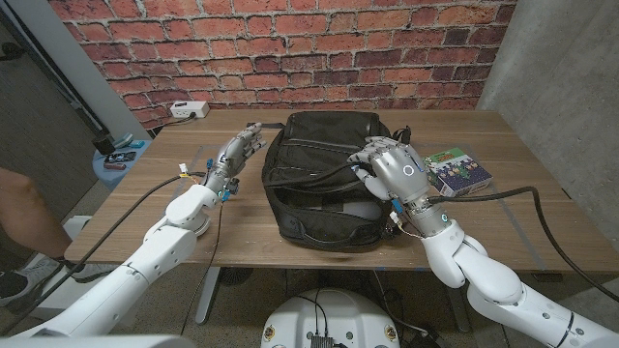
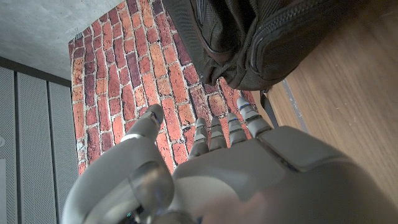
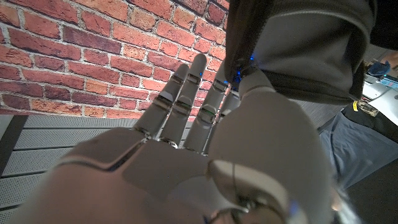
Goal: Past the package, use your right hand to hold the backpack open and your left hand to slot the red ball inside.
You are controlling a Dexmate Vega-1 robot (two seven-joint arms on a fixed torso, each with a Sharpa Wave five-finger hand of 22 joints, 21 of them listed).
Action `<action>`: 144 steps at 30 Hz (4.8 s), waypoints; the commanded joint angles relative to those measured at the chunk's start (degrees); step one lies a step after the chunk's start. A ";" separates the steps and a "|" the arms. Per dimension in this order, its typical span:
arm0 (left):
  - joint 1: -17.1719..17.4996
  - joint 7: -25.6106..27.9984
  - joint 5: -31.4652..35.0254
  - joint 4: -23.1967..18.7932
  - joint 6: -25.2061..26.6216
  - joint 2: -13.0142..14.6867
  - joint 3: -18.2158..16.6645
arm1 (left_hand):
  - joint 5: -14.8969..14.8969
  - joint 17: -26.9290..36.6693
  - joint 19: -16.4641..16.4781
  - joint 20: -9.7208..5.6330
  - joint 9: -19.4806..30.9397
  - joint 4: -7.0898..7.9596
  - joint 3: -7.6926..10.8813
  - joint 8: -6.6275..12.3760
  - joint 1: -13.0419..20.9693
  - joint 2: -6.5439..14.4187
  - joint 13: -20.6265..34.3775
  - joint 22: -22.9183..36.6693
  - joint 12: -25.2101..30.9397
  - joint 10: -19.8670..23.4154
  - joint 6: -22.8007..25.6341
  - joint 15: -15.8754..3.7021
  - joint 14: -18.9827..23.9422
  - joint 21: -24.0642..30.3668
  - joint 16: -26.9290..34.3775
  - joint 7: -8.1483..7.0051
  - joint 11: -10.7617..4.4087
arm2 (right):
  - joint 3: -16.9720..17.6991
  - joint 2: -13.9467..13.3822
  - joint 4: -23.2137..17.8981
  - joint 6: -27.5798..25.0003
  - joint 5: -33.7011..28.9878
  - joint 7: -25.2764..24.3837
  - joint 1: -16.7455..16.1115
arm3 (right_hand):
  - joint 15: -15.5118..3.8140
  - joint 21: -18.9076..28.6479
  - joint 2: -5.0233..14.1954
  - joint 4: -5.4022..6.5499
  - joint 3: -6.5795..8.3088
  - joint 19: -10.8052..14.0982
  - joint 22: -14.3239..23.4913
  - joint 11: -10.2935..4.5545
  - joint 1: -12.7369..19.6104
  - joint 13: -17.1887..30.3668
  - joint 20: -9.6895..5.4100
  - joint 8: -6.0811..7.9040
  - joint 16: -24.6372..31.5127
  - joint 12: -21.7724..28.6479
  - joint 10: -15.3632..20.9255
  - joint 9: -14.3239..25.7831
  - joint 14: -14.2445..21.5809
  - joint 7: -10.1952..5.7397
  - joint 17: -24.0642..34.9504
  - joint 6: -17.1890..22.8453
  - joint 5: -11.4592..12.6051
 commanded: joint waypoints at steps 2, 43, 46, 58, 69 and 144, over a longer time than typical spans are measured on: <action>4.65 0.59 -0.02 -6.55 4.10 5.75 -2.30 | 0.35 0.24 0.45 -0.19 0.33 -0.32 -0.02 0.00 0.78 -0.15 0.20 0.08 0.30 0.60 0.80 0.00 0.40 0.17 0.09 -0.42 -0.03 | 0.79 0.54 0.50 2.31 2.58 2.23 2.51 | -8.09 -0.04 0.19 0.26 -0.21 -0.53 0.31 -0.63 1.17 0.57 -7.71 0.18 -0.10 0.43 0.25 0.12 0.86 -0.68 0.38 0.83 0.57; 14.73 2.31 6.35 -17.24 10.84 17.61 -11.84 | 2.34 0.37 3.03 0.92 0.73 -1.13 -1.10 1.63 3.37 -1.99 1.15 0.28 1.33 6.37 10.19 -0.90 5.24 0.52 0.11 0.16 -1.92 | -1.44 4.89 6.17 7.32 5.03 6.66 14.79 | -8.10 0.20 0.43 0.61 -1.46 -0.78 0.33 -0.56 2.57 2.38 -7.58 -0.26 -0.35 0.97 0.33 0.09 1.66 -0.56 1.72 0.87 0.96; 14.86 1.57 6.66 -17.59 11.19 18.24 -12.07 | 2.42 0.37 3.01 0.91 0.77 -1.12 -1.14 1.69 3.46 -2.00 1.17 0.28 1.27 6.31 10.53 -0.92 5.23 0.49 0.08 0.18 -1.88 | -1.54 5.13 6.51 7.46 5.06 6.73 15.58 | -8.10 0.20 0.46 0.64 -1.57 -0.84 0.33 -0.56 2.66 2.51 -7.58 -0.30 -0.42 0.96 0.27 0.10 1.65 -0.53 1.83 0.87 0.98; 16.08 2.26 8.54 -20.55 13.88 19.65 -13.29 | 2.66 0.38 3.10 1.02 0.89 -1.12 -1.32 1.43 3.73 -2.16 1.24 0.29 1.22 6.45 10.60 -1.02 5.30 0.45 0.03 0.05 -1.97 | -1.33 4.98 8.59 9.90 7.56 7.32 18.56 | -8.11 0.15 0.59 0.74 -1.96 -1.17 0.33 -0.61 3.04 2.93 -7.60 -0.47 -0.71 0.97 0.25 0.14 1.57 -0.65 2.21 0.78 1.06; 19.74 1.22 9.31 -24.18 17.25 22.08 -17.06 | 2.80 0.39 3.22 0.98 0.97 -1.11 -1.48 1.31 3.90 -2.30 1.30 0.30 1.21 6.61 10.76 -0.90 5.25 0.45 -0.04 0.03 -2.08 | -1.45 5.22 9.86 11.45 8.95 8.27 20.87 | -8.11 0.14 0.71 0.83 -2.25 -1.39 0.33 -0.74 3.24 3.22 -7.57 -0.61 -0.84 0.96 0.20 0.17 1.62 -0.65 2.52 0.65 1.13; 38.57 -28.22 48.46 -45.66 40.77 13.27 -44.72 | 3.90 0.46 3.07 -1.12 1.16 -1.24 -2.22 -0.37 6.06 -2.23 2.65 0.33 0.92 5.71 8.11 -1.72 3.18 0.08 -0.34 -0.63 -3.81 | -7.79 13.16 24.34 13.29 12.43 3.90 34.26 | -8.12 0.25 1.54 1.36 -4.42 -2.31 0.35 -0.81 4.53 4.70 -7.51 -1.43 -2.56 0.84 0.83 0.43 1.63 -0.95 4.62 0.41 1.53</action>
